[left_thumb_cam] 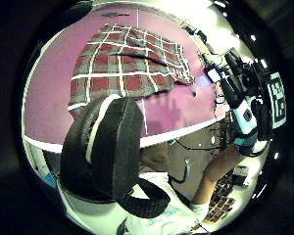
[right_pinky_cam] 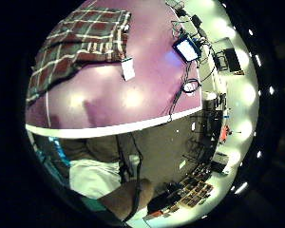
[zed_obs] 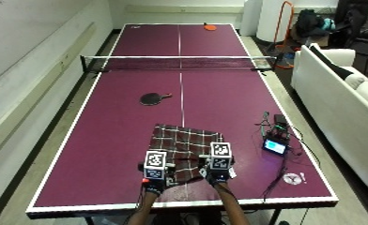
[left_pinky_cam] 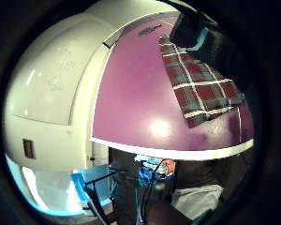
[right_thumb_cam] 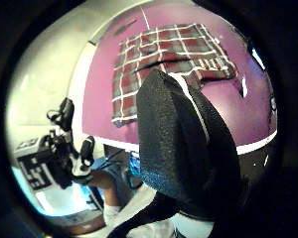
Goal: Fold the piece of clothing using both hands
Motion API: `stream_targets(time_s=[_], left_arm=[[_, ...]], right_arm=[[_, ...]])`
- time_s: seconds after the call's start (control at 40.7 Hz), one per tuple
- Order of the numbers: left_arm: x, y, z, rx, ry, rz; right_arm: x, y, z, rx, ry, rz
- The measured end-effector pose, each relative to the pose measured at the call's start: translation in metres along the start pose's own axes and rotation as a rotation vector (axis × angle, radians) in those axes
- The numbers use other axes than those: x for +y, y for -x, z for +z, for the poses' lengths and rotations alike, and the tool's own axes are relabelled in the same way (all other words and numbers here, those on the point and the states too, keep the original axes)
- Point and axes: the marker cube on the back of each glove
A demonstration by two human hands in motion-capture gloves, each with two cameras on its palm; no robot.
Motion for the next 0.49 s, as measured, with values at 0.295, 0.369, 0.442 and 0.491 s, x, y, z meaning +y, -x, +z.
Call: stream_targets(time_s=[0.295, 0.369, 0.442, 0.491], left_arm=[[0.001, 0.009, -0.003, 0.024, 0.021, -0.006], [0.001, 0.007, -0.005, 0.028, 0.017, 0.006], [0.002, 0.005, -0.007, 0.023, 0.018, 0.012], [0.003, 0.003, -0.009, 0.022, 0.019, 0.016]], right_arm=[[0.013, 0.008, -0.011, 0.030, 0.006, -0.012], [0.016, 0.005, -0.014, 0.044, 0.006, -0.006], [0.019, 0.003, -0.019, 0.032, 0.015, -0.007], [0.016, 0.000, -0.017, 0.016, 0.022, -0.014]])
